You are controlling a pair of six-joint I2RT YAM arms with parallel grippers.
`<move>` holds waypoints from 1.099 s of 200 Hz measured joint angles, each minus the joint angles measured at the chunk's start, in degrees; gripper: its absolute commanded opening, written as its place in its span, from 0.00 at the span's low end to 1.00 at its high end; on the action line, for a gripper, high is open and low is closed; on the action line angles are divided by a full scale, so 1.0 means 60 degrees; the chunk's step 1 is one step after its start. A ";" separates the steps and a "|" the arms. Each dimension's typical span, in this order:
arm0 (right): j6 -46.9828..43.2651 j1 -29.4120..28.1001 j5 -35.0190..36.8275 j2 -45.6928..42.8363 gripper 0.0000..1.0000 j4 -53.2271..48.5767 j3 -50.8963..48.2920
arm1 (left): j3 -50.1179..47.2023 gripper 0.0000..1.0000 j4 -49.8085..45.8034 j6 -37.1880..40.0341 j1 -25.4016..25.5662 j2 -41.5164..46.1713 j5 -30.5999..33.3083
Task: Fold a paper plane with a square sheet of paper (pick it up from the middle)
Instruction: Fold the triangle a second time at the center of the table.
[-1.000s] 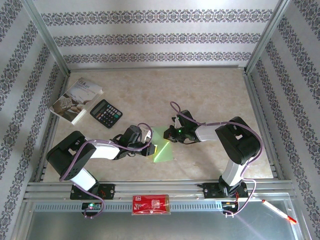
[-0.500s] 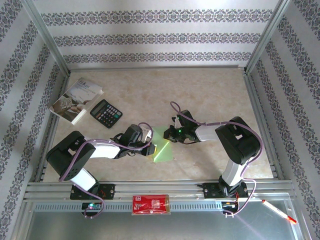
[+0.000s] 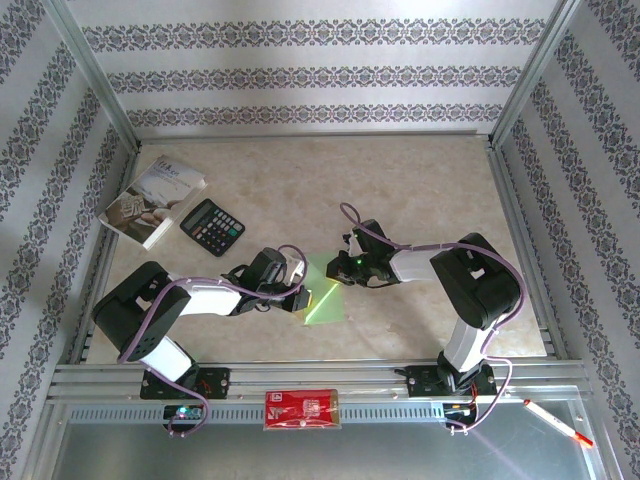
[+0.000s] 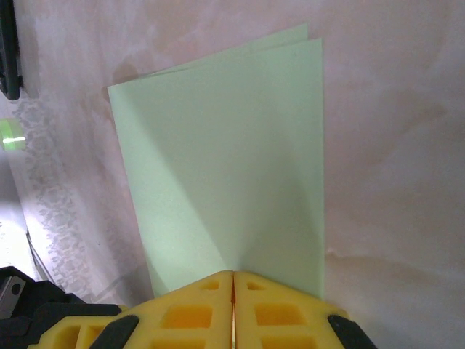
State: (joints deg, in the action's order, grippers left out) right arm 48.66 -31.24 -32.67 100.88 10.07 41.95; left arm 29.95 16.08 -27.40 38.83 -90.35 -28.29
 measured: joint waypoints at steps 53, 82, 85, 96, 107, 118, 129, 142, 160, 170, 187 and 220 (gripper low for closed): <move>0.0036 0.0000 -0.0011 -0.0306 0.09 -0.0189 0.0339 | 0.0055 0.00 -0.0117 0.0040 -0.0004 -0.0004 0.0004; 0.0025 0.0047 -0.0007 -0.0280 0.09 -0.0226 0.0459 | 0.0062 0.00 -0.0127 0.0044 -0.0004 -0.0004 0.0000; 0.0025 0.0062 -0.0011 -0.0255 0.09 -0.0229 0.0466 | 0.0066 0.00 -0.0135 0.0044 -0.0004 -0.0004 0.0000; 0.0000 0.0066 -0.0007 -0.0149 0.08 -0.0226 0.0481 | 0.0073 0.00 -0.0153 0.0044 -0.0004 -0.0004 0.0000; -0.0044 0.0069 -0.0004 -0.0025 0.08 -0.0237 0.0481 | 0.0076 0.00 -0.0160 0.0044 -0.0004 -0.0004 0.0000; -0.0084 0.0124 -0.0004 0.0106 0.08 -0.0277 0.0481 | 0.0095 0.00 -0.0200 0.0044 -0.0004 -0.0004 -0.0004; -0.0120 0.0127 0.0000 0.0208 0.07 -0.0302 0.0477 | 0.0124 0.00 -0.0240 0.0044 -0.0004 -0.0004 -0.0004; -0.0157 0.0157 0.0000 0.0284 0.07 -0.0313 0.0455 | 0.0160 0.00 -0.0302 0.0044 -0.0004 -0.0004 -0.0011; -0.0186 0.0189 -0.0007 0.0299 0.07 -0.0284 0.0408 | 0.0226 0.00 -0.0335 0.0044 -0.0004 -0.0004 -0.0029; -0.0186 0.0193 -0.0011 0.0299 0.07 -0.0266 0.0390 | 0.0248 0.00 -0.0335 0.0044 -0.0004 -0.0004 -0.0029; -0.0189 0.0193 -0.0033 0.0299 0.07 -0.0182 0.0353 | 0.0270 0.00 -0.0350 0.0044 -0.0004 -0.0004 -0.0033; -0.0189 0.0193 -0.0076 0.0299 0.07 -0.0076 0.0299 | 0.0317 0.00 -0.0372 0.0044 -0.0004 -0.0004 -0.0033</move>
State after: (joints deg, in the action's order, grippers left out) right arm 47.53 -30.09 -33.12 102.67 9.61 43.75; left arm 31.86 13.85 -27.14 38.81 -90.37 -28.49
